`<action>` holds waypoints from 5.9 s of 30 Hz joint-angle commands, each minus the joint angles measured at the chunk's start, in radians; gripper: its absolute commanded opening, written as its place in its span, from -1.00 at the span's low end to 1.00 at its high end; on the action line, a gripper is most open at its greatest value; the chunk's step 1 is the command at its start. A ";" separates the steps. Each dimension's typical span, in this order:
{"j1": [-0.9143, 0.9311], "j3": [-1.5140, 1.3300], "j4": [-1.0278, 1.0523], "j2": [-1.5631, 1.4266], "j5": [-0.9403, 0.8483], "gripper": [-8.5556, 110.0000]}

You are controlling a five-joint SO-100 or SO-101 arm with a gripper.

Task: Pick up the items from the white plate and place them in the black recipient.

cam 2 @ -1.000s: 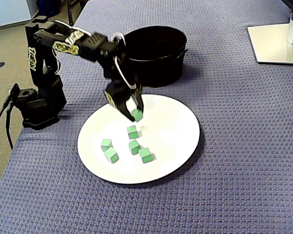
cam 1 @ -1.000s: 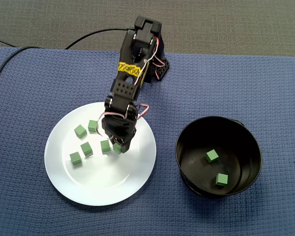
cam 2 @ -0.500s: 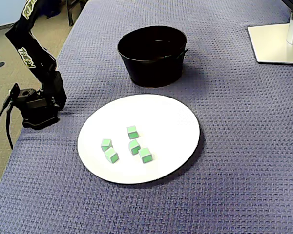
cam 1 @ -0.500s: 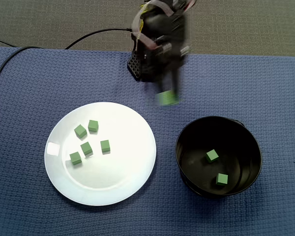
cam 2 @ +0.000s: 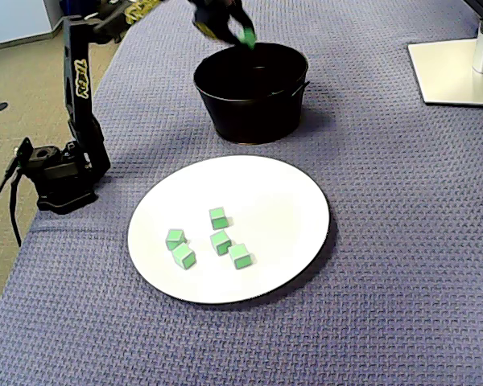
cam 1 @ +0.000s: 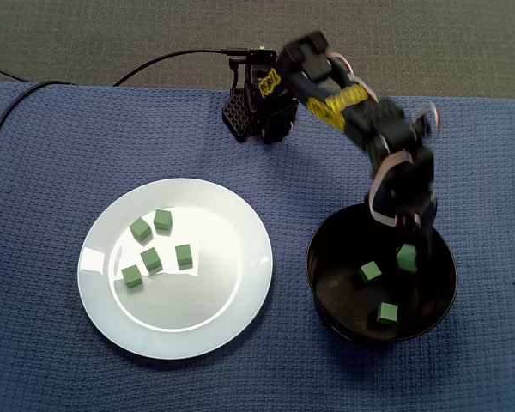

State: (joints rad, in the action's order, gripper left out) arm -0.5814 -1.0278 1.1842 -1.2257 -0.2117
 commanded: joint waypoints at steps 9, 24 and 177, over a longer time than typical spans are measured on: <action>0.009 -0.201 -0.135 0.054 -0.100 -0.01; 0.911 -0.008 0.124 -0.405 -0.759 -0.17; 1.378 -0.548 -0.035 -0.086 -1.756 -0.36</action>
State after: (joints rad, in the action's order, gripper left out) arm 0.8222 -1.5708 1.1658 -1.3039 -2.0003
